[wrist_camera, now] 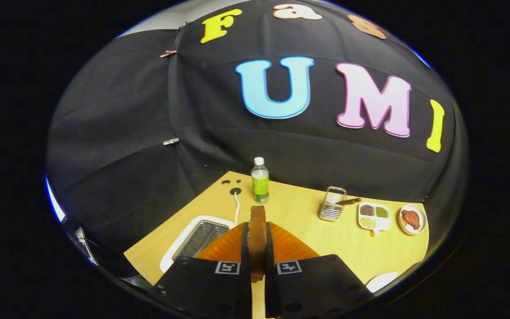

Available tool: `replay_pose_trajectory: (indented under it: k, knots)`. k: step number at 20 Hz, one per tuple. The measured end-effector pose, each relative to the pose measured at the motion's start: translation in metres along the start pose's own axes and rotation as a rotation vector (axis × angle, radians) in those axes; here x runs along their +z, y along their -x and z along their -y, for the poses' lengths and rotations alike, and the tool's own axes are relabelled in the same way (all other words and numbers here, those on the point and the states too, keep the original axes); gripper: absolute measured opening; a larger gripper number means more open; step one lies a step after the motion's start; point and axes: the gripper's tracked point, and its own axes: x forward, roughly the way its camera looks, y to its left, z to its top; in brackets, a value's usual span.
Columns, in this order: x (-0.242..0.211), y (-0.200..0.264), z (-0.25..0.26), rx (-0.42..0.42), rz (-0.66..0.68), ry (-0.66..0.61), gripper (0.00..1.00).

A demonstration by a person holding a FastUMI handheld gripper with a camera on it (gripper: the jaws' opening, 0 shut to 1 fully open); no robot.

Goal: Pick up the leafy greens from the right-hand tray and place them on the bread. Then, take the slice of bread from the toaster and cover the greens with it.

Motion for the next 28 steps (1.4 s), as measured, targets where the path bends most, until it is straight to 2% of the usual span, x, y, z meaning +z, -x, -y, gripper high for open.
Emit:
replay_pose_trajectory:
  k: [6,16,18,24,26,28]
  knots:
    - [-0.060,0.019,0.068,-0.052,-0.100,-0.131,0.16]
    - [-0.157,0.007,0.099,-0.006,-0.252,-0.301,0.16]
    - [-0.171,0.002,0.103,0.001,-0.262,-0.314,0.17]
    - [-0.197,0.006,0.134,-0.046,-0.277,-0.303,0.22]
    - [-0.207,0.009,0.149,-0.081,-0.298,-0.278,0.29]
    - [-0.215,0.011,0.163,-0.102,-0.302,-0.238,0.48]
